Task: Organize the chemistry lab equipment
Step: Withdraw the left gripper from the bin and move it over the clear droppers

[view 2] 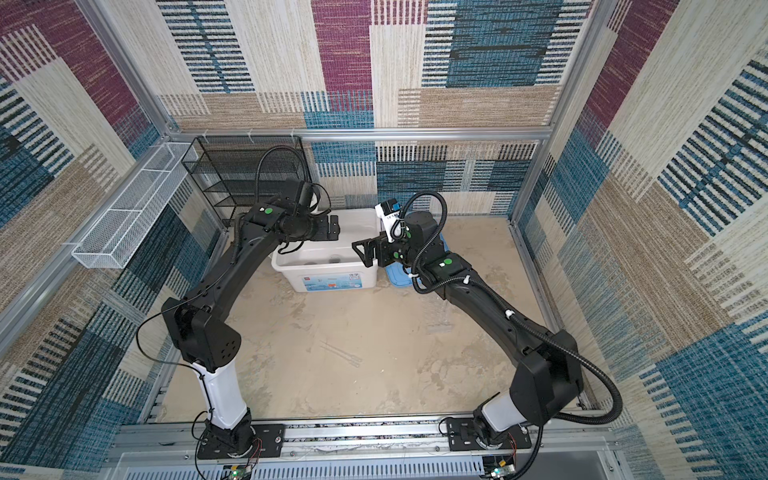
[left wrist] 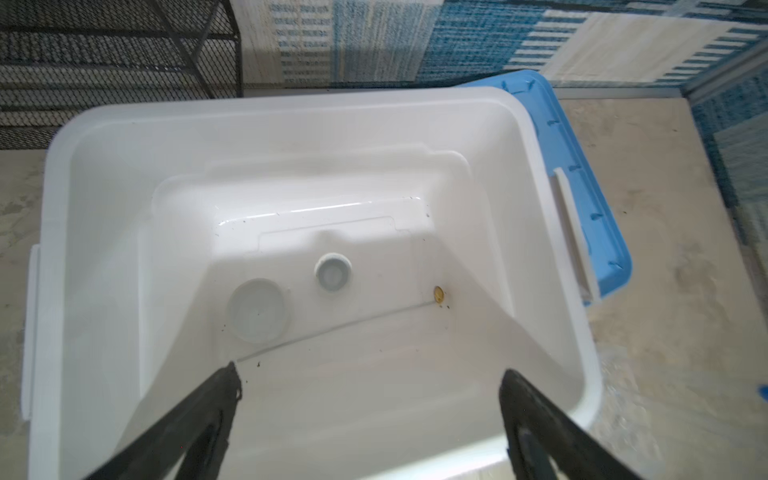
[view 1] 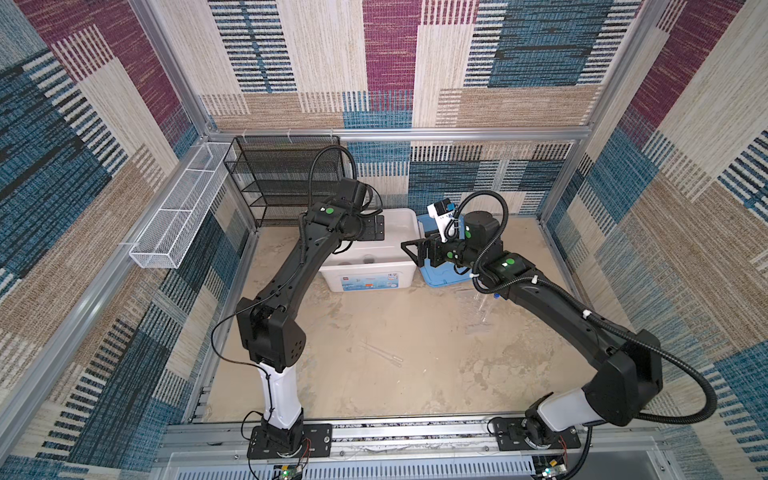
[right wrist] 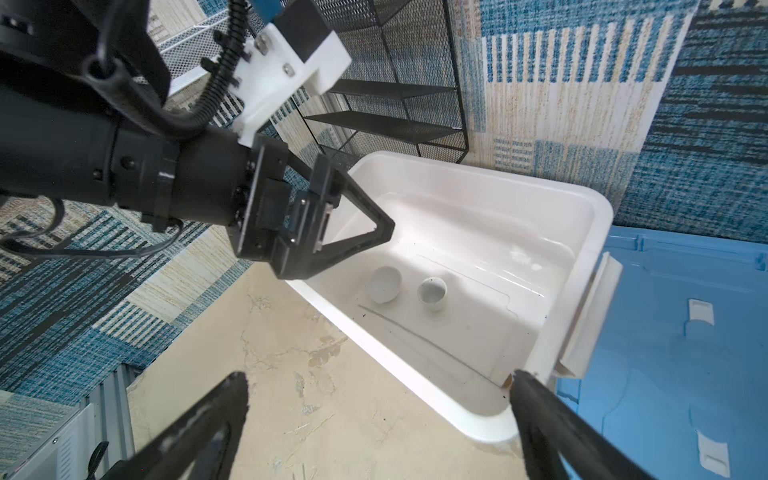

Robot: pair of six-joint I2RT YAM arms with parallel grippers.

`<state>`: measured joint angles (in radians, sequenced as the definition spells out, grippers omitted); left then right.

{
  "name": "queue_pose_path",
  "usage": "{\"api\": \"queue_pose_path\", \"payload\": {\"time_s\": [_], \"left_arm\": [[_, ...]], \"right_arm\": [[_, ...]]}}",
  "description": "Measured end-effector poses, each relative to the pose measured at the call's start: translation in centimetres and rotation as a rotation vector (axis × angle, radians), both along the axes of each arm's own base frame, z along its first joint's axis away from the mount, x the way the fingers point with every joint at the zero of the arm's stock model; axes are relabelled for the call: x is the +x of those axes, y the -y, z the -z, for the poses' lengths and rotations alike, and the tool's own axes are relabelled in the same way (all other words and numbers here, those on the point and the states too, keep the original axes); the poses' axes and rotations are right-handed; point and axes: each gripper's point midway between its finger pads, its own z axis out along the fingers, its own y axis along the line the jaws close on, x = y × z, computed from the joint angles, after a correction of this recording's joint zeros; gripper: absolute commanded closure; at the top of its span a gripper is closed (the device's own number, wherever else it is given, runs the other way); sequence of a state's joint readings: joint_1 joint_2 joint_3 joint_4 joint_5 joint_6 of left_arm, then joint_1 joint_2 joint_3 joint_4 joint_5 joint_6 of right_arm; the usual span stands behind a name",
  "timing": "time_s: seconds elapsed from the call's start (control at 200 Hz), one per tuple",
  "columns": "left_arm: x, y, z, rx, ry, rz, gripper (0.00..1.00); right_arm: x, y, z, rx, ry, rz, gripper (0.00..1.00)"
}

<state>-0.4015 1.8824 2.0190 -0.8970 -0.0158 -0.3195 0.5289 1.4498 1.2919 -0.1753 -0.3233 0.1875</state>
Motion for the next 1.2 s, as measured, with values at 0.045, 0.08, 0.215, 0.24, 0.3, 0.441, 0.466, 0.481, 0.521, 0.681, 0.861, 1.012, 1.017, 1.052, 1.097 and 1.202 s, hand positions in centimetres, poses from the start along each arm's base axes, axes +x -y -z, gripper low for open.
{"api": "queue_pose_path", "payload": {"time_s": [0.045,0.08,0.215,0.24,0.3,0.441,0.466,0.481,0.521,0.681,0.861,1.012,1.017,1.052,1.097,1.202], "left_arm": [[-1.0,0.3,-0.5,-0.029,-0.006,0.02,0.01],[-1.8,0.6,-0.7,-0.052,-0.014,0.035,0.01],[-5.1,1.3,-0.7,-0.109,-0.058,0.087,0.01],[-5.9,1.5,-0.6,-0.119,-0.068,0.098,0.01],[-7.7,1.9,-0.1,-0.137,-0.091,0.117,0.01],[-12.1,2.1,2.7,-0.177,-0.17,0.116,0.03],[-12.7,1.9,3.1,-0.182,-0.18,0.109,0.08],[-13.2,1.8,3.4,-0.185,-0.188,0.102,0.09],[-14.3,1.5,4.1,-0.194,-0.199,0.076,0.09],[-18.5,0.8,7.2,-0.216,-0.226,-0.035,0.1],[-22.1,0.9,12.6,-0.228,-0.31,-0.178,0.17],[-24.3,1.6,16.0,-0.256,-0.365,-0.278,0.26],[-24.4,1.6,16.0,-0.257,-0.366,-0.279,0.26],[-24.8,1.8,16.7,-0.271,-0.377,-0.298,0.28],[-25.5,2.2,17.4,-0.285,-0.393,-0.318,0.29],[-26.6,3.4,18.5,-0.318,-0.412,-0.354,0.36]], "right_arm": [[-0.6,0.6,0.0,-0.004,0.002,0.011,0.01],[-1.1,0.9,0.1,-0.005,0.001,0.012,0.01],[-3.4,2.3,0.7,-0.016,-0.011,0.017,0.01],[-3.7,2.5,0.8,-0.02,-0.01,0.016,0.01],[-4.4,2.8,1.2,-0.03,-0.012,0.009,0.01],[-5.5,3.3,3.3,-0.066,-0.049,-0.009,0.01],[-5.7,3.3,3.7,-0.069,-0.058,-0.013,0.01],[-5.9,3.3,3.9,-0.07,-0.063,-0.017,0.01],[-6.3,3.3,4.5,-0.072,-0.077,-0.029,0.01],[-8.9,2.7,6.5,-0.058,-0.114,-0.139,0.01],[-10.2,2.8,8.4,-0.063,-0.146,-0.162,0.01],[-10.5,3.3,10.0,-0.079,-0.19,-0.133,0.01],[-10.5,3.3,10.1,-0.079,-0.191,-0.133,0.01],[-10.7,3.3,10.5,-0.082,-0.205,-0.131,0.01],[-11.0,3.3,11.1,-0.088,-0.224,-0.133,0.01],[-11.5,3.1,12.3,-0.102,-0.255,-0.142,0.01]]}}
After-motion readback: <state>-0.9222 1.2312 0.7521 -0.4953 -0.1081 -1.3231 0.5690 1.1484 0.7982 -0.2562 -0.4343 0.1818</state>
